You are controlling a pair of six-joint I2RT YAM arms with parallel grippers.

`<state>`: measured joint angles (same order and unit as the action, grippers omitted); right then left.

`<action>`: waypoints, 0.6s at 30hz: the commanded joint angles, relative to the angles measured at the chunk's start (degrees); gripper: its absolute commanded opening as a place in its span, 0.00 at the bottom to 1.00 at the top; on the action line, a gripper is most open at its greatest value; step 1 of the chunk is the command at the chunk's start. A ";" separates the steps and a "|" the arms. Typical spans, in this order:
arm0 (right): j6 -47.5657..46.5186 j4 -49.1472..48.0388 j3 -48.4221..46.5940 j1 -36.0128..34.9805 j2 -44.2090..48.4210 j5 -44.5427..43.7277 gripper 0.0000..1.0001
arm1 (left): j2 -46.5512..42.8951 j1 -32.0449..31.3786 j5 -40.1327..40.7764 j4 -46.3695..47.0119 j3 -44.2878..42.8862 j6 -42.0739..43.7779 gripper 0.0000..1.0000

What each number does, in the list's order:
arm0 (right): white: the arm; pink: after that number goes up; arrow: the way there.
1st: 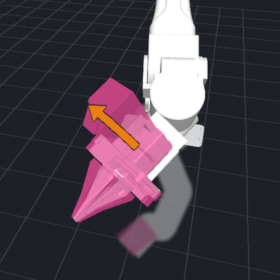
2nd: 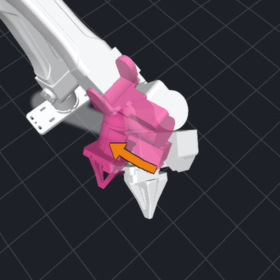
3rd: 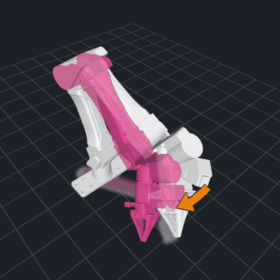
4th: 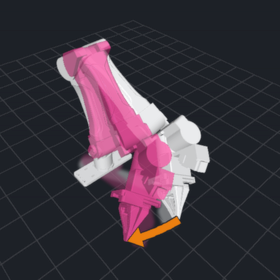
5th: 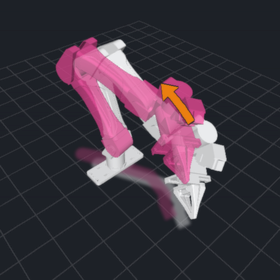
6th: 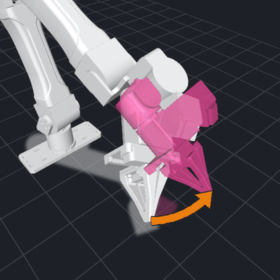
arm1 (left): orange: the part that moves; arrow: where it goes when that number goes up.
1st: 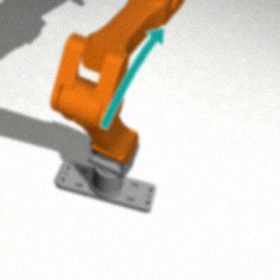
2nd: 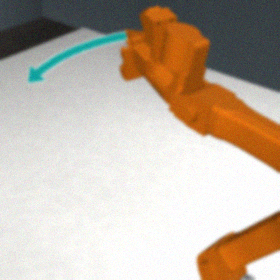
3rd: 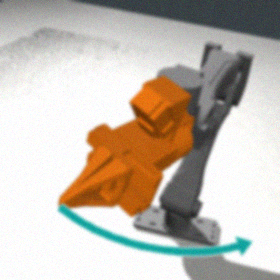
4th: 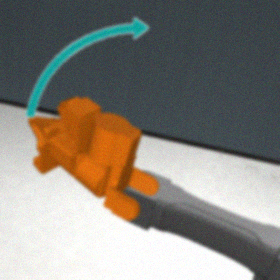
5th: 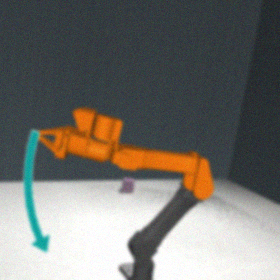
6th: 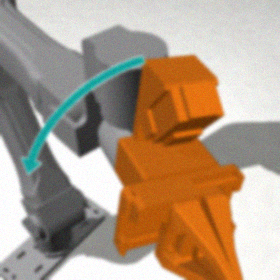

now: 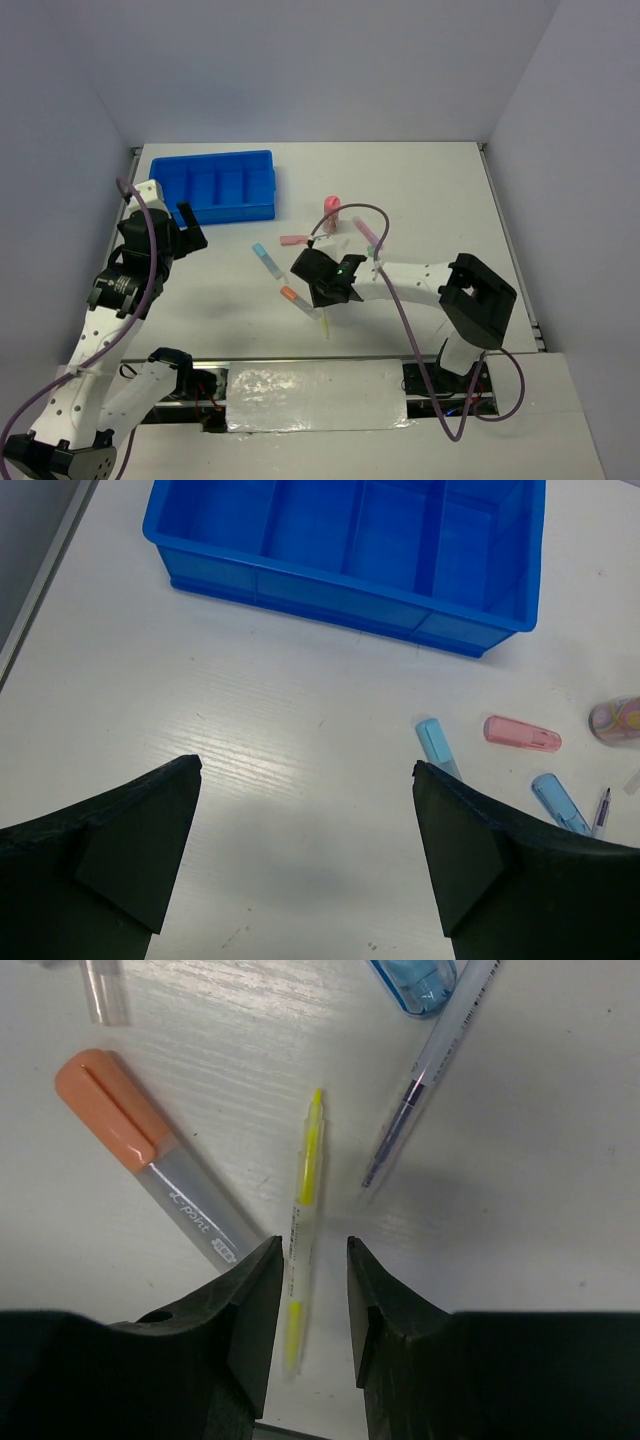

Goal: Sort the stationery into containers
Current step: Pick up the pen from the center of the board.

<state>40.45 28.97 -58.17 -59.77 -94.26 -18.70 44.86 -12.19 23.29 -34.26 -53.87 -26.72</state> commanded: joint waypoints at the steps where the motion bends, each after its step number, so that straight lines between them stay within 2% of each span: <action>1: -0.02 -1.81 -2.12 -0.44 -2.24 0.24 0.39 | 0.14 -0.12 -0.52 2.18 -0.80 1.32 0.99; 18: 2.35 -1.81 0.34 -3.25 -5.41 1.91 0.34 | 0.49 -0.12 0.00 2.01 -0.80 1.06 0.99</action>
<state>41.08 28.25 -58.15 -61.67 -98.13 -16.95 45.58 -12.19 23.27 -34.26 -53.87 -26.72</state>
